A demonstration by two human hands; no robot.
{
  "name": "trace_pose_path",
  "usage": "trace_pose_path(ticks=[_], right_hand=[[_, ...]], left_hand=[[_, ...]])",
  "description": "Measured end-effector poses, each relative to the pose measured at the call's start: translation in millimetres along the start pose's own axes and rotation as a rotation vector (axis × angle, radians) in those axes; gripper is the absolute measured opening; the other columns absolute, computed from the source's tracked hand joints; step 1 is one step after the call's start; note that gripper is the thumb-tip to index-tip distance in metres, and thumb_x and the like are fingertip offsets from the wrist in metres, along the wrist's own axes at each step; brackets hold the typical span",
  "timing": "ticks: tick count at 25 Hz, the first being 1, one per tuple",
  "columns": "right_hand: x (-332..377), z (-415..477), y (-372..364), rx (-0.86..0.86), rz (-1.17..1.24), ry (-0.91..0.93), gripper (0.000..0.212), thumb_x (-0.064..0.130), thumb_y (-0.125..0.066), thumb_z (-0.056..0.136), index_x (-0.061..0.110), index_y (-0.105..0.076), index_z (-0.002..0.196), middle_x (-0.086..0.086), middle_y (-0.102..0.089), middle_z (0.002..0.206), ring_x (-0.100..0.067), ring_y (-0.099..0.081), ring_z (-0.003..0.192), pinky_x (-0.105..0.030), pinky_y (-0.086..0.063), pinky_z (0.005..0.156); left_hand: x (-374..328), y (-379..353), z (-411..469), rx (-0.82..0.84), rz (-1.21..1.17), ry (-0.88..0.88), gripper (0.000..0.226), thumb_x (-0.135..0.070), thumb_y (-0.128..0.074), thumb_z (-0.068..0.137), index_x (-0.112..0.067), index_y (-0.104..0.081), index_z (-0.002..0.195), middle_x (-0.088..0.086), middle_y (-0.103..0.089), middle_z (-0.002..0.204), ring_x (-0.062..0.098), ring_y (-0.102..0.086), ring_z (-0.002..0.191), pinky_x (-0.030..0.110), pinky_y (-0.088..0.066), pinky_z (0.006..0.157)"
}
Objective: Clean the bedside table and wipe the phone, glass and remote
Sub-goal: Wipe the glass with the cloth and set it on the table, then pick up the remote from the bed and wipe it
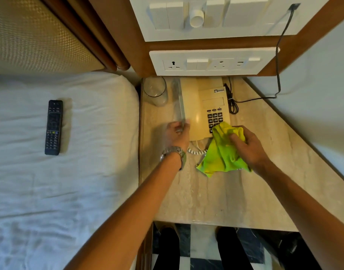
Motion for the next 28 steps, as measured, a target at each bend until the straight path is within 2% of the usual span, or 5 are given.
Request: trace_pose_path(ticks=[2,7,17,24,28], right_hand=[[-3.8,-6.5,-9.6,-0.039,-0.031,0.004,0.025,0.025,-0.062,0.099,0.018,-0.066,0.123,-0.008,-0.067,0.123,-0.025,-0.062,0.111,-0.043,-0.050,0.103],[-10.2,-29.3,-33.4,-0.105,-0.122,0.018,0.028,0.021,-0.064,0.095,0.013,-0.067,0.122,-0.013,-0.060,0.126,-0.027,-0.060,0.114,-0.028,-0.041,0.096],[15.7,-16.0,-22.3,-0.148,-0.371,0.117,0.031,0.025,-0.060,0.097,0.003,-0.066,0.119,-0.025,-0.063,0.119,-0.042,-0.060,0.108,-0.043,-0.048,0.091],[34.0,-66.0,-24.1,-0.361,-0.417,0.328,0.041,0.040,-0.049,0.090,0.009,-0.061,0.114,-0.018,-0.064,0.103,-0.032,-0.056,0.095,-0.030,-0.036,0.070],[9.6,-74.9,-60.7,-0.173,-0.535,0.291,0.052,0.043,-0.060,0.092,0.014,-0.054,0.134,-0.017,-0.052,0.125,-0.035,-0.053,0.111,-0.041,-0.052,0.083]], left_hand=[[-4.6,-10.7,-10.1,0.024,0.039,-0.081,0.030,-0.047,-0.069,0.092,-0.024,-0.060,0.111,-0.020,-0.058,0.093,-0.009,-0.053,0.079,0.004,-0.036,0.059],[-27.2,1.2,0.5,0.147,0.145,-0.248,0.038,-0.028,-0.067,0.097,-0.010,-0.063,0.130,0.002,-0.069,0.118,0.009,-0.061,0.102,0.022,-0.049,0.087],[-8.4,5.9,-8.0,0.273,0.095,-0.187,0.050,-0.029,-0.073,0.093,-0.016,-0.057,0.138,0.004,-0.063,0.136,0.018,-0.060,0.124,0.030,-0.049,0.098],[-25.8,236.5,4.5,-0.646,0.486,-0.563,0.033,-0.019,-0.059,0.094,-0.002,-0.058,0.122,0.018,-0.059,0.121,0.035,-0.054,0.112,0.043,-0.042,0.096],[0.9,358.9,55.1,-0.777,0.774,-0.181,0.055,-0.031,-0.042,0.103,-0.004,-0.037,0.151,0.022,-0.040,0.155,0.042,-0.033,0.145,0.054,-0.031,0.116]])
Point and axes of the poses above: each hand's wrist, its own z-axis towards the middle knuckle, its own y-axis out of the back of the hand, x = y × z, the point moved 9 cm from there along z, towards the middle knuckle
